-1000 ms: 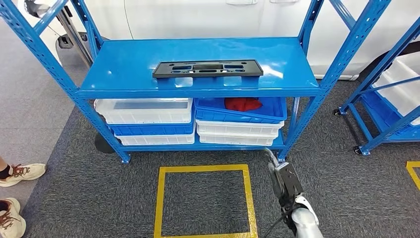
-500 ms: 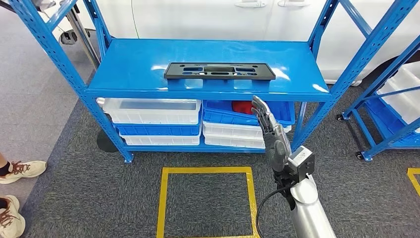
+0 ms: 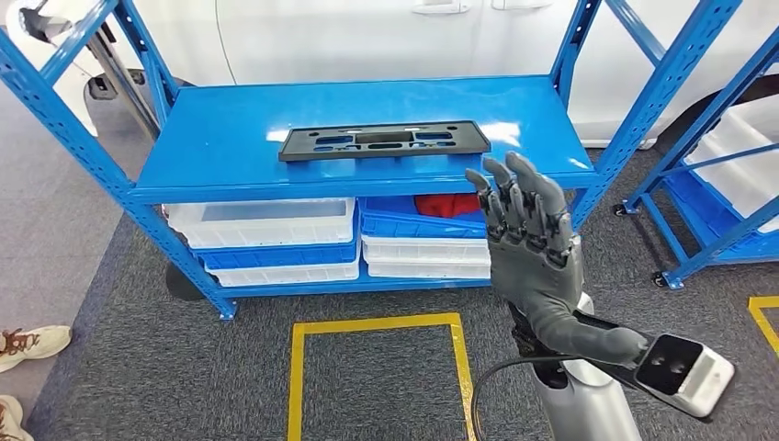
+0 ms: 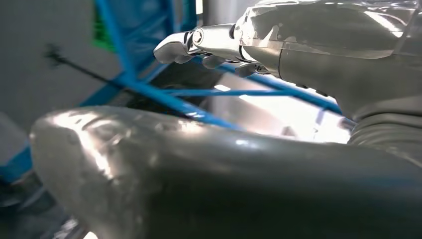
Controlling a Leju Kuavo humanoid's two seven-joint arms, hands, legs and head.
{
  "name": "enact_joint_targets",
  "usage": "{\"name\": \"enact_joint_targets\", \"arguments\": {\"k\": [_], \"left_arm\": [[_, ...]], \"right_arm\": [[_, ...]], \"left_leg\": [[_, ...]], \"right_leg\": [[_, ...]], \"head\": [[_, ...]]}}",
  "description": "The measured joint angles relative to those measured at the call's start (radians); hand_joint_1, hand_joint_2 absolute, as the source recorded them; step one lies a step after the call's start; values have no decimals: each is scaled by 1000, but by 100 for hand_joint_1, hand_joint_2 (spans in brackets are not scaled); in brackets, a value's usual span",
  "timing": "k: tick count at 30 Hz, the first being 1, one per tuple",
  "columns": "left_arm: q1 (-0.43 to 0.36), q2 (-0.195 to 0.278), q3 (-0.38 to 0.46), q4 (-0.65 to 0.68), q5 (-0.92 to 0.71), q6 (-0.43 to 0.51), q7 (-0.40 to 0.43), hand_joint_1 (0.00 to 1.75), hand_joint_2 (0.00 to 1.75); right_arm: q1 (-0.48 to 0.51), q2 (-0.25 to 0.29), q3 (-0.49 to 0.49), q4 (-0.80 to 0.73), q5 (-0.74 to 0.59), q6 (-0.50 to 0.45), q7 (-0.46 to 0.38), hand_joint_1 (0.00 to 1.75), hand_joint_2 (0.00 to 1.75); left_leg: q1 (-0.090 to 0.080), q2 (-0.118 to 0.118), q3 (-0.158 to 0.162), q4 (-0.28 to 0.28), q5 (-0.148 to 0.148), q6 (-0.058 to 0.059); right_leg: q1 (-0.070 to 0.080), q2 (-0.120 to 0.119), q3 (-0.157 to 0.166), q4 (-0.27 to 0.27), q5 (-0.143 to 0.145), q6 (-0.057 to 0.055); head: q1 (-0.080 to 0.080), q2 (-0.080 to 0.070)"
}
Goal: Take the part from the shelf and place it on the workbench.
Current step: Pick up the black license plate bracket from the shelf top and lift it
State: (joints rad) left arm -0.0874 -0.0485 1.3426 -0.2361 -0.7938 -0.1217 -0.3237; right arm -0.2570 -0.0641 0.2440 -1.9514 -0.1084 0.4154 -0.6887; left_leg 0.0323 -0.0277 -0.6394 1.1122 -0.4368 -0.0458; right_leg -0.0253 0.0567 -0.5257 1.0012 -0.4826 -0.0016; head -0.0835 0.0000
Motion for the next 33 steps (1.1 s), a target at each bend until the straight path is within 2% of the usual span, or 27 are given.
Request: {"name": "enact_joint_targets", "arguments": {"k": [1,2,3,5,6,7,8,10,11,12,13,15,16,17,18,21,22,23,25,26,27,28,29,30,32,33], "left_arm": [[0,-1,5,1,-3,0,-3,0,0],[0,-1,10,2,-5,0,-5,0,0],[-2,-2,14,2,-7,0,-6,0,0],[-5,-2,16,3,-8,-2,-9,0,0],[-6,-3,17,3,-9,-4,-10,0,0],[-6,-4,19,4,-10,-5,-11,0,0],[-5,-4,20,4,-10,-7,-12,0,0],[-5,-5,22,6,-12,-8,-12,0,0],[-4,-5,22,6,-12,-8,-12,0,0],[-4,-5,23,7,-12,-8,-12,0,0],[-4,-5,23,7,-12,-8,-12,0,0],[-4,-7,23,8,-12,-9,-12,0,0],[-5,-9,23,8,-12,-9,-12,0,0],[-5,-10,23,9,-13,-9,-11,0,0],[-5,-12,23,10,-13,-10,-11,0,0],[-7,-10,24,10,-12,-9,-11,0,0],[-7,-10,24,10,-12,-9,-10,0,0],[-8,-10,24,10,-13,-10,-10,0,0],[-8,-10,24,10,-13,-11,-10,0,0],[-7,-10,24,10,-13,-11,-10,0,0],[-5,-10,24,10,-13,-12,-10,0,0],[-4,-10,24,10,-13,-13,-9,0,0],[-4,-9,24,10,-14,-14,-9,0,0],[-2,-9,24,10,-16,-15,-9,0,0],[-1,-9,24,11,-20,-17,-7,0,0],[0,-9,24,11,-22,-17,-5,0,0]], "right_arm": [[-4,0,5,-7,-11,9,-4,0,0],[-6,0,9,-14,-16,12,-7,0,0],[-8,0,13,-18,-15,10,-8,0,0],[-9,-1,20,-23,-2,-10,-8,0,0],[-9,-1,24,-25,5,-22,-8,0,0],[-10,-3,27,-26,11,-32,-8,0,0],[-11,-5,30,-27,14,-40,-9,0,0],[-6,-10,34,-28,17,-47,-9,0,0],[-2,-13,34,-28,17,-49,-9,0,0],[2,-16,35,-28,18,-51,-9,0,0],[5,-19,35,-28,18,-53,-9,0,0],[6,-24,35,-29,18,-54,-9,0,0],[5,-26,35,-30,18,-54,-9,0,0],[6,-27,35,-31,18,-54,-8,0,0],[6,-27,36,-32,18,-54,-8,0,0],[9,-29,39,-35,18,-53,-9,0,0],[8,-30,40,-35,18,-53,-9,0,0],[8,-30,41,-35,18,-53,-8,0,0],[11,-30,42,-34,18,-53,-8,0,0],[13,-30,42,-33,18,-53,-8,0,0],[16,-30,43,-33,18,-53,-8,0,0],[18,-30,43,-33,18,-53,-8,0,0],[20,-30,43,-33,18,-53,-8,0,0],[22,-30,42,-33,18,-53,-8,0,0],[27,-31,42,-31,18,-53,-8,0,0],[29,-31,42,-31,18,-52,-8,0,0]], "left_leg": [[2,-14,23,-53,17,2],[1,-25,36,-84,20,6],[-1,-30,41,-94,11,14],[-2,-21,48,-101,2,33],[-2,-17,54,-104,-2,43],[-3,-13,63,-106,-5,52],[-5,-9,70,-108,-9,58],[-13,-2,78,-108,-18,67],[-16,1,83,-107,-23,69],[-20,3,90,-107,-30,70],[-23,4,99,-107,-36,71],[-28,6,121,-108,-52,69],[-30,7,129,-108,-59,66],[-31,8,134,-109,-66,62],[-32,10,137,-108,-69,57],[-32,15,147,-85,-80,41],[-30,16,136,-54,-89,37],[-28,17,110,-5,-103,33],[-23,18,30,117,-144,23],[-20,18,-8,159,-161,19],[-17,18,-33,171,-164,15],[-15,19,-43,150,-148,12],[-13,19,-39,100,-109,10],[-11,20,-30,35,-51,10],[-14,22,-17,-55,24,20],[-16,22,-15,-72,38,30]], "right_leg": [[-1,10,3,2,-5,7],[-2,18,2,3,-9,15],[-2,25,0,5,-9,23],[-5,24,-2,12,-6,36],[-6,10,-8,30,-10,40],[-5,-8,-25,65,-23,41],[-4,-27,-56,119,-45,41],[-2,-45,-142,249,-90,41],[-1,-46,-176,291,-96,40],[1,-46,-194,299,-83,38],[4,-47,-191,268,-50,33],[15,-51,-147,139,38,14],[21,-54,-126,80,55,5],[26,-57,-111,43,63,-2],[30,-58,-106,28,55,-6],[25,-54,-78,10,50,-18],[22,-54,-65,7,45,-23],[20,-55,-53,4,39,-26],[19,-55,-36,3,24,-29],[19,-54,-27,3,14,-27],[18,-52,-15,3,4,-25],[16,-51,0,3,-8,-22],[14,-50,16,3,-20,-18],[13,-50,31,3,-33,-14],[13,-48,50,6,-55,-1],[13,-47,55,7,-63,6]], "head": [[0,0],[0,0],[0,0],[0,0],[0,0],[0,0],[0,0],[0,0],[0,0],[0,0],[0,0],[0,0],[1,0],[1,0],[1,0],[1,0],[1,0],[1,0],[0,0],[0,0],[0,0],[0,0],[1,0],[1,0],[1,0],[1,0]]}}
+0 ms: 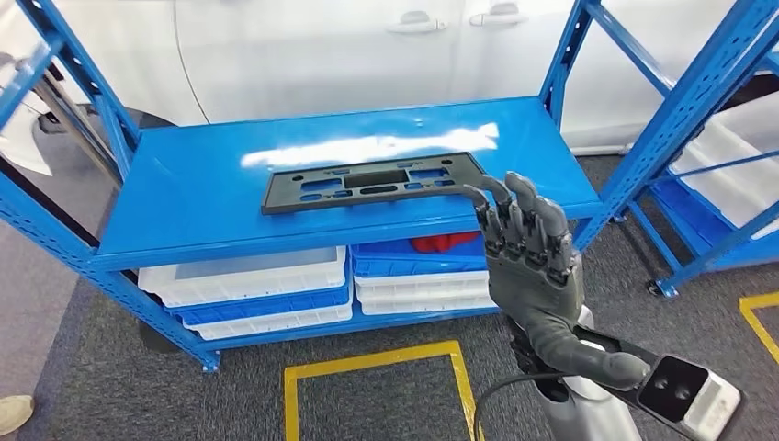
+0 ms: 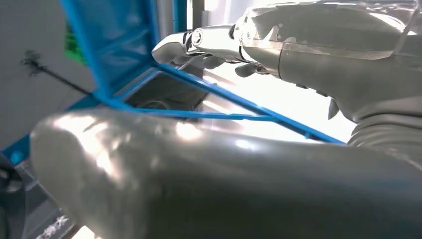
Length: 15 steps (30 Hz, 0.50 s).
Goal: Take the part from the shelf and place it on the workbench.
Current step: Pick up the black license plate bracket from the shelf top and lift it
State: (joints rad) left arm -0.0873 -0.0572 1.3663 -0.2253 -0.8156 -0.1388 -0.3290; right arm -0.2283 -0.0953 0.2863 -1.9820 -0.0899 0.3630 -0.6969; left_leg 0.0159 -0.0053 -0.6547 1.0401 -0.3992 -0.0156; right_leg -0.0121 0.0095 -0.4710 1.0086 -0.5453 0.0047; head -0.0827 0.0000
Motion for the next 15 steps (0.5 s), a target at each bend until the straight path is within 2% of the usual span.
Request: {"name": "enact_joint_targets", "arguments": {"k": [3,4,6,8,9,10,11,13,14,15], "left_arm": [[-2,0,0,1,-2,-1,2,0,0],[-3,0,0,1,-2,-2,2,0,0],[-5,1,0,1,-2,-2,3,0,0],[-6,1,0,1,-2,-2,4,0,0],[-6,1,0,1,-2,-2,4,0,0],[-5,1,0,1,-2,-2,5,0,0],[-5,1,0,1,-1,-1,6,0,0],[-6,-2,0,2,1,2,9,0,0],[-7,-5,0,3,1,4,11,0,0],[-8,-7,0,4,1,6,12,0,0]], "right_arm": [[4,-4,-1,0,2,1,0,0,0],[6,-6,-1,0,3,2,-1,0,0],[13,-11,-1,2,7,2,0,0,0],[23,-16,-1,5,10,2,0,0,0],[26,-18,-1,8,11,2,0,0,0],[29,-20,-1,10,12,2,0,0,0],[30,-21,-1,13,12,2,0,0,0],[29,-24,-1,25,12,3,9,0,0],[28,-25,0,36,11,1,21,0,0],[26,-25,1,49,10,-2,36,0,0]], "left_leg": [[-3,-1,20,-7,-15,29],[-2,-1,31,-12,-19,35],[-2,-1,53,-20,-32,45],[-4,-2,72,-22,-49,50],[-5,-3,84,-22,-59,51],[-6,-4,98,-22,-70,51],[-8,-4,114,-23,-81,50],[-12,-5,143,-22,-104,46],[-13,-5,153,-21,-114,41],[-14,-5,158,-23,-123,36]], "right_leg": [[-1,0,2,23,0,19],[-3,-1,-18,62,4,22],[-4,-4,-94,182,-10,27],[-3,-4,-181,280,-62,31],[-3,-4,-209,293,-78,31],[-2,-4,-223,278,-72,29],[0,-4,-222,235,-41,23],[9,-4,-205,112,71,5],[13,-4,-198,66,113,-3],[17,-4,-194,38,142,-9]], "head": [[0,0],[0,0],[0,0],[0,0],[0,0],[0,0],[0,0],[0,0],[0,0],[0,0]]}}
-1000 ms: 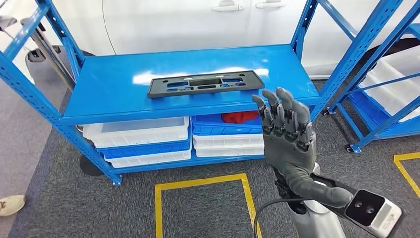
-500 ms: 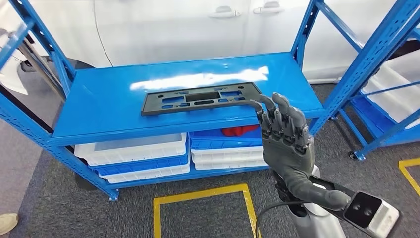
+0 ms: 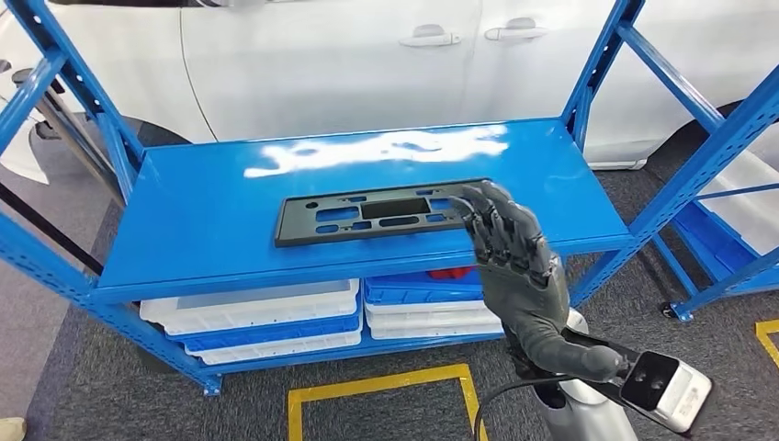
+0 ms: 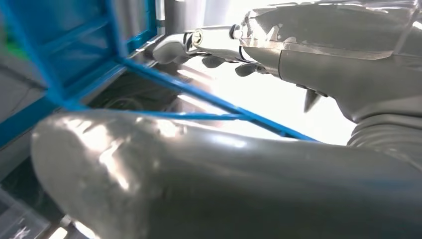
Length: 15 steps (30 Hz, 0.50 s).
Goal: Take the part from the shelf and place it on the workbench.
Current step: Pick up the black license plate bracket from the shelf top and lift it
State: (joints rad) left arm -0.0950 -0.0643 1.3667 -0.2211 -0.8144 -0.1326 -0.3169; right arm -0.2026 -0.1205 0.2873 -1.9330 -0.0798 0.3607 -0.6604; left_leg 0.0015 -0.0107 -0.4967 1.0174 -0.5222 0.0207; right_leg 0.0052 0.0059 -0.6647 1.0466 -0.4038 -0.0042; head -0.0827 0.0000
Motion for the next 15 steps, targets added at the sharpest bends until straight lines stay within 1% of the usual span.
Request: {"name": "enact_joint_targets", "arguments": {"k": [1,3,4,5,6,8,9,10,11,12,13,14,15], "left_arm": [[-1,-2,0,1,-1,2,0,0,0],[-1,-2,0,1,-6,6,-3,0,0],[-1,-3,0,1,-10,8,-6,0,0],[-2,-4,-1,1,-14,10,-9,0,0],[-3,-4,-2,1,-17,11,-12,0,0],[-2,-6,-4,1,-22,14,-14,0,0],[-1,-6,-5,1,-23,15,-14,0,0],[1,-6,-5,1,-23,16,-14,0,0],[2,-6,-6,1,-24,16,-14,0,0],[3,-6,-7,1,-24,16,-14,0,0],[3,-5,-8,1,-24,17,-14,0,0],[3,-5,-9,1,-24,17,-14,0,0],[3,-5,-10,1,-24,17,-14,0,0]], "right_arm": [[-2,0,1,15,-1,-4,15,0,0],[-7,-1,5,50,5,-22,35,0,0],[-10,-1,10,71,12,-35,37,0,0],[-14,-1,17,93,21,-51,38,0,0],[-18,-1,28,116,31,-67,38,0,0],[-20,-1,49,158,46,-91,38,0,0],[-19,-1,58,174,50,-96,38,0,0],[-18,-1,65,186,52,-99,38,0,0],[-18,-1,70,195,53,-101,38,0,0],[-18,-1,73,202,54,-103,38,0,0],[-19,-1,76,207,55,-105,38,0,0],[-19,-1,78,212,55,-106,38,0,0],[-20,-1,80,217,55,-107,38,0,0]], "left_leg": [[-1,0,6,2,-3,-6],[-1,1,16,4,-7,-16],[0,2,16,20,-11,-20],[1,3,1,51,-23,-24],[4,3,-28,102,-44,-29],[8,4,-108,218,-91,-40],[10,4,-139,250,-100,-43],[11,4,-154,248,-87,-45],[12,4,-152,211,-50,-46],[13,4,-135,147,2,-46],[13,4,-118,86,39,-44],[11,5,-105,38,60,-39],[9,5,-98,12,72,-32]], "right_leg": [[2,1,3,-10,5,-3],[-2,1,21,-23,4,-9],[-5,1,33,-31,2,-13],[-8,0,43,-37,0,-16],[-9,-1,50,-41,-3,-19],[-9,-1,56,-42,-12,-22],[-9,0,58,-41,-17,-22],[-10,1,63,-40,-22,-21],[-11,1,69,-39,-27,-20],[-11,2,76,-38,-34,-17],[-11,1,84,-36,-40,-12],[-11,1,87,-34,-44,-8],[-10,1,88,-33,-48,-3]], "head": [[0,0],[0,0],[0,0],[0,0],[0,0],[0,0],[0,0],[0,0],[0,0],[0,0],[0,0],[0,0],[0,0]]}}
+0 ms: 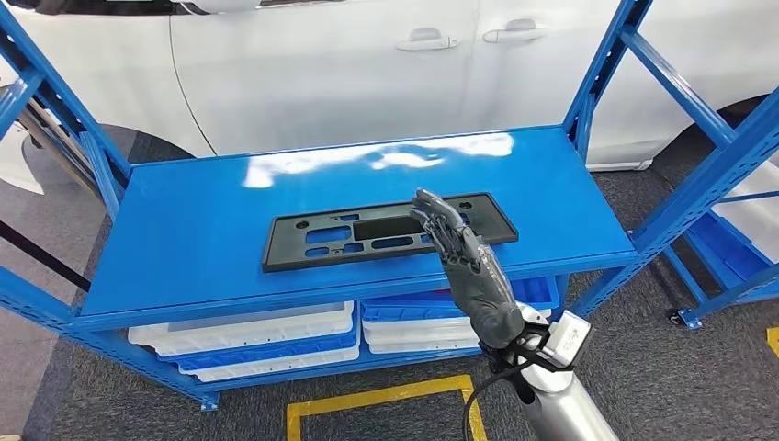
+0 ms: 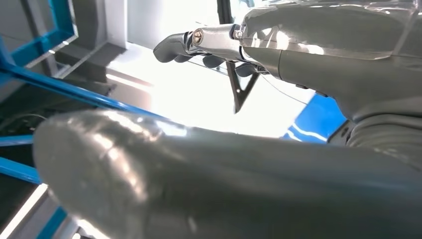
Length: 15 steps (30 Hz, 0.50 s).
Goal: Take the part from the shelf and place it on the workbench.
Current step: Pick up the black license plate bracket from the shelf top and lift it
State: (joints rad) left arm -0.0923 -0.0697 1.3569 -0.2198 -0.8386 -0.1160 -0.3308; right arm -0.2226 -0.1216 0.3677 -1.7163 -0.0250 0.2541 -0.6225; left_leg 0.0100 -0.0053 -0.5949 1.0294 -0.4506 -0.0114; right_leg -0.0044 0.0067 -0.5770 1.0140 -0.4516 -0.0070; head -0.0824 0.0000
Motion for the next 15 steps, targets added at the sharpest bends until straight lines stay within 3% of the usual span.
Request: {"name": "enact_joint_targets", "arguments": {"k": [4,6,8,9,10,11,13,15], "left_arm": [[2,-2,-2,0,3,6,7,0,0],[2,-4,-2,0,4,15,19,0,0],[2,-4,-2,0,4,26,31,0,0],[2,-4,-2,0,4,29,36,0,0],[2,-4,-2,0,4,31,39,0,0],[3,-4,-2,0,3,30,41,0,0],[4,-6,-2,0,-1,28,42,0,0],[3,-9,-3,0,-7,24,42,0,0]], "right_arm": [[-1,0,13,16,71,-41,20,0,0],[-7,2,33,36,136,-74,32,0,0],[-20,7,65,72,190,-105,41,0,87],[-27,11,82,92,218,-124,47,0,131],[-34,15,98,109,252,-149,52,0,131],[-41,19,115,125,307,-191,59,0,87],[-62,31,155,165,481,-324,84,0,0],[-89,48,202,219,680,-471,119,0,0]], "left_leg": [[0,1,5,-12,10,29],[4,1,10,-18,12,37],[2,2,10,-18,11,41],[1,2,11,-18,10,42],[0,2,12,-18,9,43],[0,1,14,-18,7,43],[0,-1,21,-18,4,40],[-3,-2,22,-16,0,32]], "right_leg": [[1,-1,-1,7,-15,21],[-1,-2,-31,76,-58,29],[-4,-3,-100,214,-119,34],[-4,-3,-129,268,-133,34],[-5,-3,-143,290,-129,34],[-5,-3,-136,267,-105,32],[-4,-3,-76,137,-32,22],[2,-4,-26,27,7,12]], "head": [[0,0],[0,0],[0,0],[0,0],[0,0],[0,0],[0,0],[0,0]]}}
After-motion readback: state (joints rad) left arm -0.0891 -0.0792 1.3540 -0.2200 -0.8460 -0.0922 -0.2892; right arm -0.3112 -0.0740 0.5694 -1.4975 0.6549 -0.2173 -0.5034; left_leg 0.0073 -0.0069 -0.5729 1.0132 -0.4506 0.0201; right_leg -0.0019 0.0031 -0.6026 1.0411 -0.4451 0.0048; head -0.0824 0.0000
